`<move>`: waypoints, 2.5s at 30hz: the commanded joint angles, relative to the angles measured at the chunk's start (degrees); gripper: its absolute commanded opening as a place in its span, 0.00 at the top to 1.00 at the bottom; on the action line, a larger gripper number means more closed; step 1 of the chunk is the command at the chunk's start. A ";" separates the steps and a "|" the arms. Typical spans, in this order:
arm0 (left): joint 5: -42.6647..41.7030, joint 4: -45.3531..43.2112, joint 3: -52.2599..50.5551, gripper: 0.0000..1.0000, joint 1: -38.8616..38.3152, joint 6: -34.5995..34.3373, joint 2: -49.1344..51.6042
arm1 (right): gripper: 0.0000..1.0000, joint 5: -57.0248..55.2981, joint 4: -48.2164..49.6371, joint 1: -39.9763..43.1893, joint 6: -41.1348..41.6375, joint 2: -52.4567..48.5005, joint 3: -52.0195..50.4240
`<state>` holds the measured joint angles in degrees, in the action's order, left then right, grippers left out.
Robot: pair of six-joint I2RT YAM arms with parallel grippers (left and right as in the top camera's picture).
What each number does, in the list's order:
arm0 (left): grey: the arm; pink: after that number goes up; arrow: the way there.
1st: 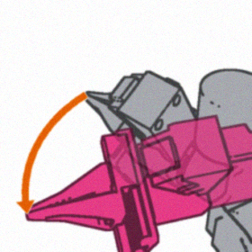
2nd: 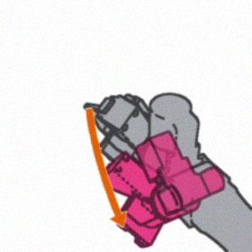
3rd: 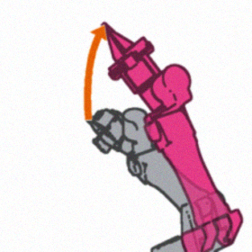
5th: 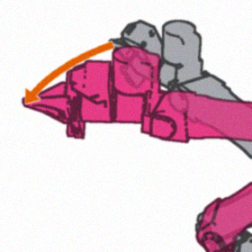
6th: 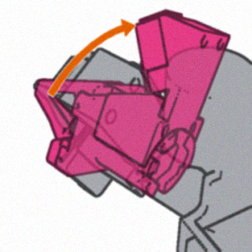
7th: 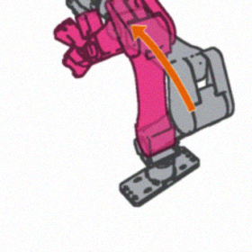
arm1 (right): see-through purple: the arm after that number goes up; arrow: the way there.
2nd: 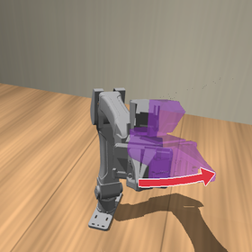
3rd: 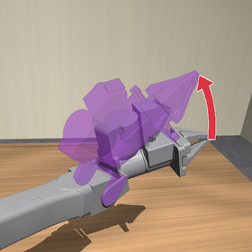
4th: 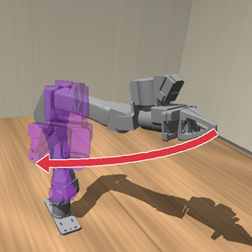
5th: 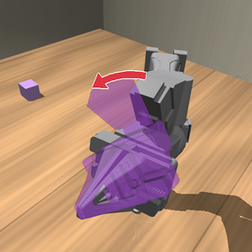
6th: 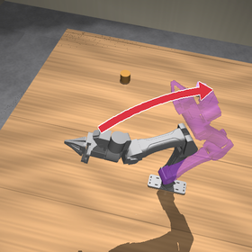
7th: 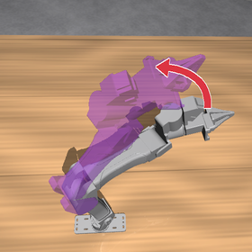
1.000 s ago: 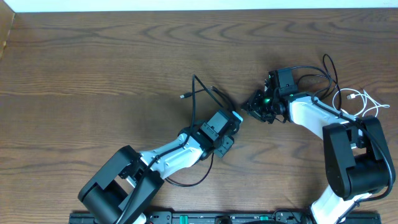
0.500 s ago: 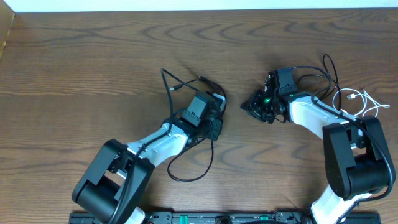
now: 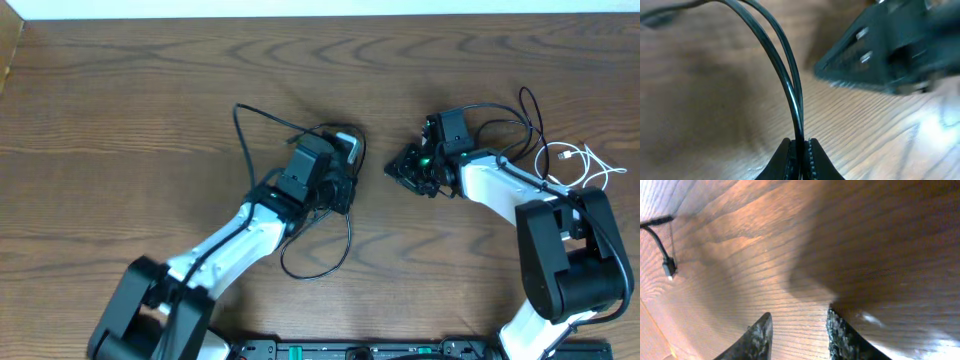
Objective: Untangle cables
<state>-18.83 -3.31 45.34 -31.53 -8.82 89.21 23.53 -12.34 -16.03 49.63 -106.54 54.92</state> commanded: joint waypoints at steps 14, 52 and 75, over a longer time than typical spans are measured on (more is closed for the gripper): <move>0.46 1.53 -0.11 0.91 0.76 -0.09 -6.10 | 0.54 -6.86 0.94 -3.43 -2.58 -3.63 -2.86; 3.43 4.42 -0.11 0.89 1.79 -2.95 -6.05 | 0.33 11.13 6.43 -3.87 -12.68 -7.08 -3.13; 3.19 6.34 -0.11 0.90 6.19 -12.55 -6.05 | 0.35 23.69 13.05 -2.75 -20.11 -11.34 -3.61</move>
<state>-16.14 2.74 45.34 -25.76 -19.73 83.77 53.17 2.22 -18.81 31.29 -114.41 53.82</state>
